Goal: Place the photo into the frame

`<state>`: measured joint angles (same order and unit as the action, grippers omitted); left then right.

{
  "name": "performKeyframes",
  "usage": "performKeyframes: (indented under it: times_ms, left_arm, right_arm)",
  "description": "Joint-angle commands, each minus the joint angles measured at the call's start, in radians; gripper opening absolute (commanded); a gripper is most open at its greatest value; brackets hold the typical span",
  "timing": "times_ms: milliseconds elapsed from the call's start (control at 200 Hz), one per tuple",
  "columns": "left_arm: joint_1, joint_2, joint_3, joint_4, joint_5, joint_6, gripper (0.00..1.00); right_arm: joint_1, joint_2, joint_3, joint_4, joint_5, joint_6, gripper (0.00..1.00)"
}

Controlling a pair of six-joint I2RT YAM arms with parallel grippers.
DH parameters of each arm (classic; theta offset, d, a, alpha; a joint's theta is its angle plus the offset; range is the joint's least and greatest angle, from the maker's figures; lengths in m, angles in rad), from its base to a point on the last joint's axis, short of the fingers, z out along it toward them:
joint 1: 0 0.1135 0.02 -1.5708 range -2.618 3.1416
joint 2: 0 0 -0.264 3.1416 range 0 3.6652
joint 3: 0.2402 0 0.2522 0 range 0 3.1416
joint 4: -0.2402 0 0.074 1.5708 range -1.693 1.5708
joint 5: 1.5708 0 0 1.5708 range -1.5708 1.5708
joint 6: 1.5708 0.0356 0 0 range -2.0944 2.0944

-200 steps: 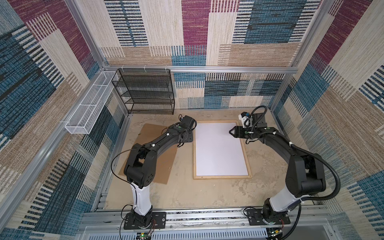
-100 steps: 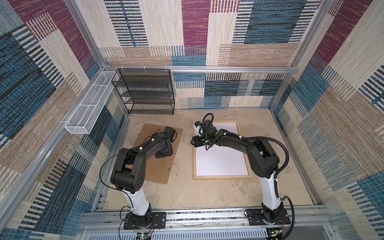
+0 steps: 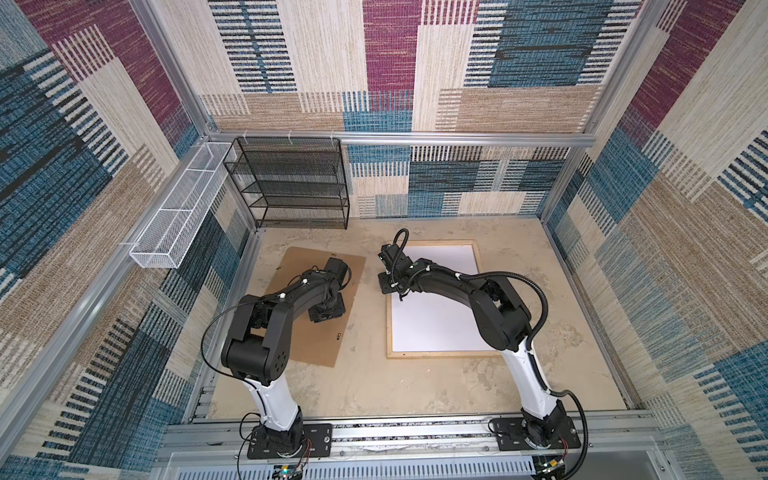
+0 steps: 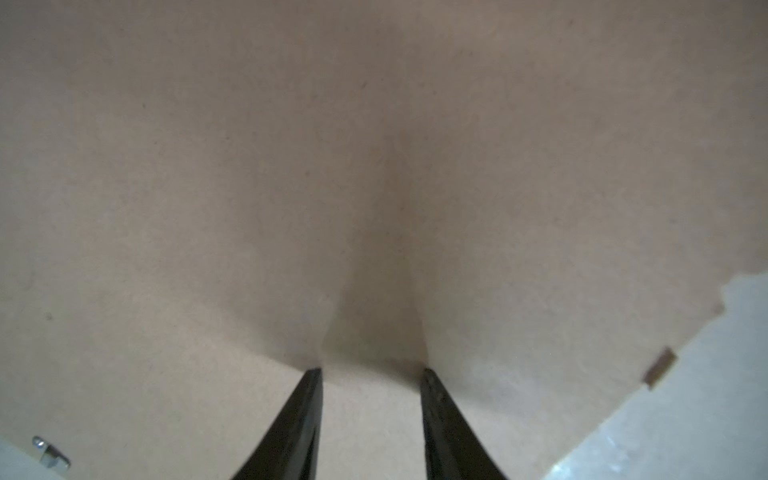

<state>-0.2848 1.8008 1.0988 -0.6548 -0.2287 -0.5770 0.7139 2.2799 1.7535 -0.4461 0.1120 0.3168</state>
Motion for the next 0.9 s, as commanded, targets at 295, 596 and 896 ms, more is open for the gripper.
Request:
performKeyframes:
  times_ms: [295, 596, 896]
  left_arm:
    - [-0.095, 0.080, 0.000, 0.076, 0.158, -0.062, 0.41]
    - [-0.177, 0.135, 0.045, 0.091, 0.185, -0.085, 0.40]
    - [-0.292, 0.215, 0.071, 0.143, 0.263, -0.149, 0.40]
  right_arm:
    - [-0.002, 0.014, 0.007, -0.092, 0.189, -0.005, 0.30]
    - [-0.079, -0.063, -0.141, -0.037, 0.174, -0.063, 0.19]
    - [-0.197, -0.140, -0.275, -0.023, 0.172, -0.073, 0.19]
